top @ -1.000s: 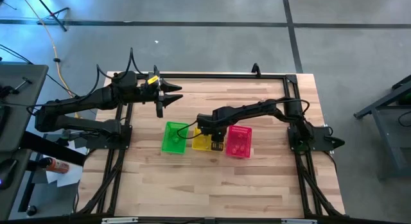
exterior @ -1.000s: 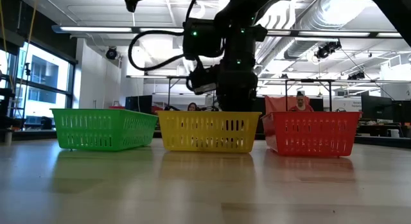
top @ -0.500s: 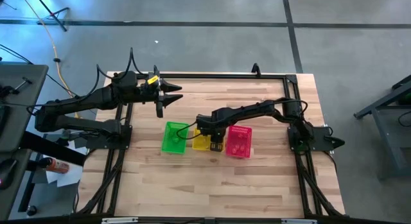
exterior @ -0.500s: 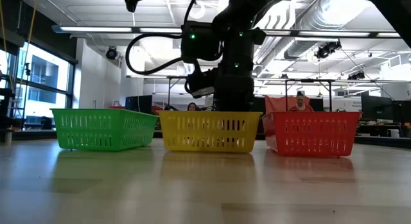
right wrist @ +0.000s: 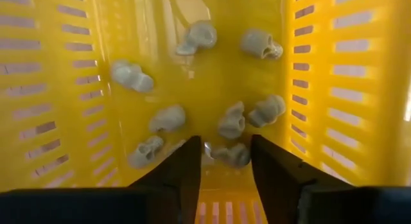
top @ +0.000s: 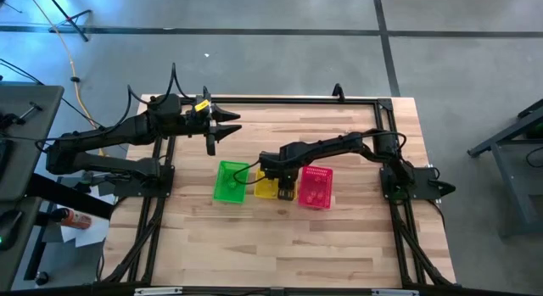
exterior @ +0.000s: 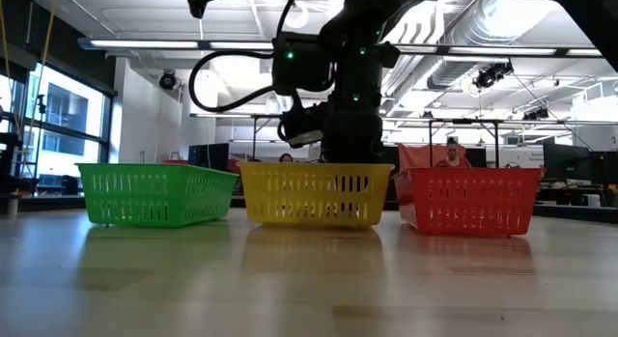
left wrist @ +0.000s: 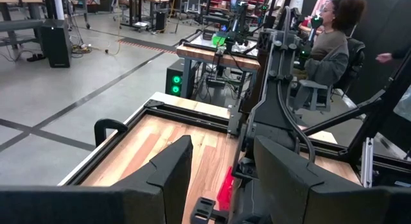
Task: Sort Halloween decoration
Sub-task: Put the white skull toy into the yellow basket
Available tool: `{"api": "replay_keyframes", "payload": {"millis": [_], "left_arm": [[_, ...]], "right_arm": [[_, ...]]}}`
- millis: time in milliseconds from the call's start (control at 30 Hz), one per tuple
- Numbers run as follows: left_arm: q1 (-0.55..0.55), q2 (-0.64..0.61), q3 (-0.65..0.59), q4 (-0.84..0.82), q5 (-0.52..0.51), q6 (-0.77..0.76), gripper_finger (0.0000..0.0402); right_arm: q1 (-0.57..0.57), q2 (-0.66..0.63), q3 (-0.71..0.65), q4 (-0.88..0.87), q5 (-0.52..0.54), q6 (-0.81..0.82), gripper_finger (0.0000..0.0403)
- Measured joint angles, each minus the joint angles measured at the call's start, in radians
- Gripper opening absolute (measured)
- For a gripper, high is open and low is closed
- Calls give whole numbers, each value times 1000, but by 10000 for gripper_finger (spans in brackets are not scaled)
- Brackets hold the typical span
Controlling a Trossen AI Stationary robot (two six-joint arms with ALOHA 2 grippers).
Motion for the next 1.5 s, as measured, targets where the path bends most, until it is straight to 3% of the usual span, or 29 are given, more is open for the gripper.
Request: {"api": "replay_keyframes", "payload": {"millis": [367,1500], "left_arm": [[0,0,0,0,0,0,156],[0,-26,0,5,0,0,156]], "right_arm": [[0,0,0,0,-20,1,197],[3,-75,-2,45,-33,-53,199]]}}
